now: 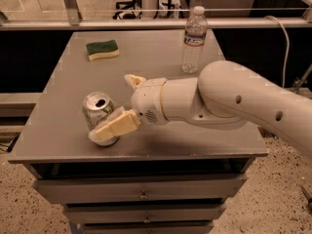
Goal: Knock 7up can over
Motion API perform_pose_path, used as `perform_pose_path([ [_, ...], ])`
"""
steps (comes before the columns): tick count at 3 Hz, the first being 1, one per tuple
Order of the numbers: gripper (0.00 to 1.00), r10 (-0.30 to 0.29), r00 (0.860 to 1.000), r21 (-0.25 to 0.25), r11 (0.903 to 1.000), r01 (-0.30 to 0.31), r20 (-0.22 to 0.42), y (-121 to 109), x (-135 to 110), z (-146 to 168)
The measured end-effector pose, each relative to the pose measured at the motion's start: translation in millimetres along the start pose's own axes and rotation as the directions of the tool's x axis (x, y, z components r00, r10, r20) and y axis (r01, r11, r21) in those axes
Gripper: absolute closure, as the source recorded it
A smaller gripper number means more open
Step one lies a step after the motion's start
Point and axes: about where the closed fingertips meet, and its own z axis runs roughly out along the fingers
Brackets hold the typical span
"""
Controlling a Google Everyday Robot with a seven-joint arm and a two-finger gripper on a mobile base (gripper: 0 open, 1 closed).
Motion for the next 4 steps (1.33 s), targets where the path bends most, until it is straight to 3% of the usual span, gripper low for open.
perform_pose_path([
  [2,0.0,0.014,0.997,0.012,0.9998,-0.015,0.073,-8.5,4.0,29.6],
  [4,0.0,0.079,0.99,0.088,0.9921,-0.09,0.114,-80.4,-38.9,66.6],
])
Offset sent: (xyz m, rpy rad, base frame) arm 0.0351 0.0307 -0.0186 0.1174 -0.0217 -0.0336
